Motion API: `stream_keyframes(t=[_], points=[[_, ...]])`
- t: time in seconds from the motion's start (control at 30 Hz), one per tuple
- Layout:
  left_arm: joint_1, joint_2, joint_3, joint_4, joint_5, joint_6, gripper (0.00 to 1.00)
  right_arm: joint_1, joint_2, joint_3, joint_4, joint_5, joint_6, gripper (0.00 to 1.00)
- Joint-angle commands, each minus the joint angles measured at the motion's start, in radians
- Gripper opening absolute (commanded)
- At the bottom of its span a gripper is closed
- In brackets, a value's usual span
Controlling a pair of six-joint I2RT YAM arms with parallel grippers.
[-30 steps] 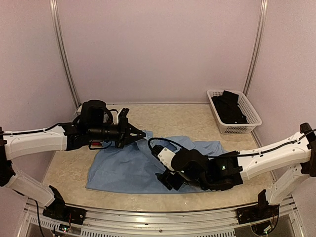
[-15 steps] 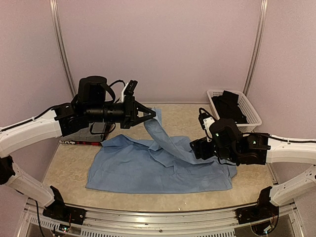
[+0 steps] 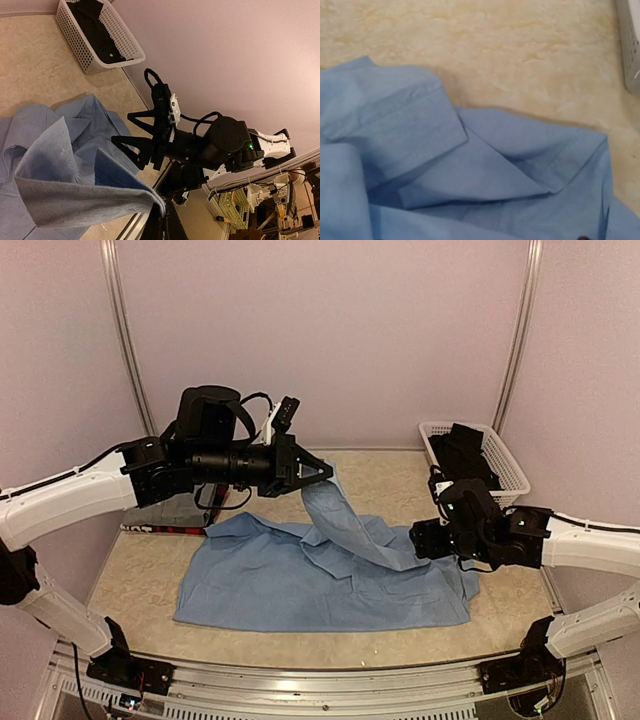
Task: Fold and stack the long sleeve shirts
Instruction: Fold the sleeve of the 1/3-folded shirt.
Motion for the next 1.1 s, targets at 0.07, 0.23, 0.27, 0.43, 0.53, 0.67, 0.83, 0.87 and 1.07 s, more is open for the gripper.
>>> stream_keyframes(t=[0.07, 0.23, 0.27, 0.43, 0.53, 0.67, 0.83, 0.87, 1.07], points=[[0.004, -0.012, 0.039, -0.039, -0.065, 0.060, 0.00, -0.009, -0.123, -0.082, -0.023, -0.107, 0.036, 0.79], [0.016, 0.056, 0.162, -0.043, -0.057, 0.082, 0.00, -0.008, -0.296, -0.212, 0.064, -0.257, 0.049, 0.77], [0.021, 0.068, 0.187, -0.044, -0.055, 0.086, 0.00, -0.005, -0.329, -0.237, 0.084, -0.281, 0.050, 0.77], [0.043, 0.154, 0.300, -0.047, -0.037, 0.086, 0.00, 0.009, -0.394, -0.314, 0.155, -0.362, 0.047, 0.74], [0.046, 0.197, 0.336, -0.049, -0.024, 0.087, 0.00, 0.027, -0.355, -0.345, 0.215, -0.387, 0.026, 0.73], [0.049, 0.220, 0.345, -0.043, -0.008, 0.079, 0.00, 0.049, -0.283, -0.358, 0.319, -0.380, -0.021, 0.72], [0.064, 0.240, 0.357, -0.044, 0.008, 0.066, 0.00, 0.070, -0.183, -0.355, 0.452, -0.373, -0.090, 0.72], [0.066, 0.244, 0.361, -0.044, 0.011, 0.065, 0.00, 0.075, -0.165, -0.357, 0.476, -0.370, -0.104, 0.72], [0.068, 0.243, 0.365, -0.041, 0.037, 0.050, 0.00, 0.080, -0.042, -0.347, 0.582, -0.328, -0.134, 0.72]])
